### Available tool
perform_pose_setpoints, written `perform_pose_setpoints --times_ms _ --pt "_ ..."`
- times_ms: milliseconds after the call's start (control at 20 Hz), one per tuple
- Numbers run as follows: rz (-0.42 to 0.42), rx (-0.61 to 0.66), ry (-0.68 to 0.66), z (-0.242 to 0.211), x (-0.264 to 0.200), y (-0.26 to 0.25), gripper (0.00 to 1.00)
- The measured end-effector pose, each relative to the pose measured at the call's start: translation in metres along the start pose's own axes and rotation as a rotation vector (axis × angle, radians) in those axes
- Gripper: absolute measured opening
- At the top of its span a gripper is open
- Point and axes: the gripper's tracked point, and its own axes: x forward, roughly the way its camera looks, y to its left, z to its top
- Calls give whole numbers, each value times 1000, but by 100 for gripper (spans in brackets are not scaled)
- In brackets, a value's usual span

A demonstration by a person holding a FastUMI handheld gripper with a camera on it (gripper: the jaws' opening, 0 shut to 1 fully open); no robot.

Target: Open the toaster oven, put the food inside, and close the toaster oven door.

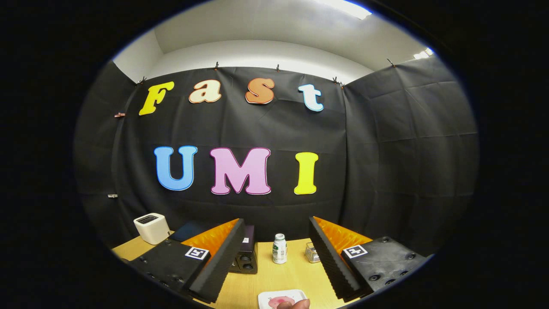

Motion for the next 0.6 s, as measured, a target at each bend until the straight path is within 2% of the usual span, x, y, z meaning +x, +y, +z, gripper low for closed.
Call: perform_pose_setpoints --times_ms 200,600 --pt "29 42 4 -8 13 47 98" --pt "162 52 78 -57 59 177 98"
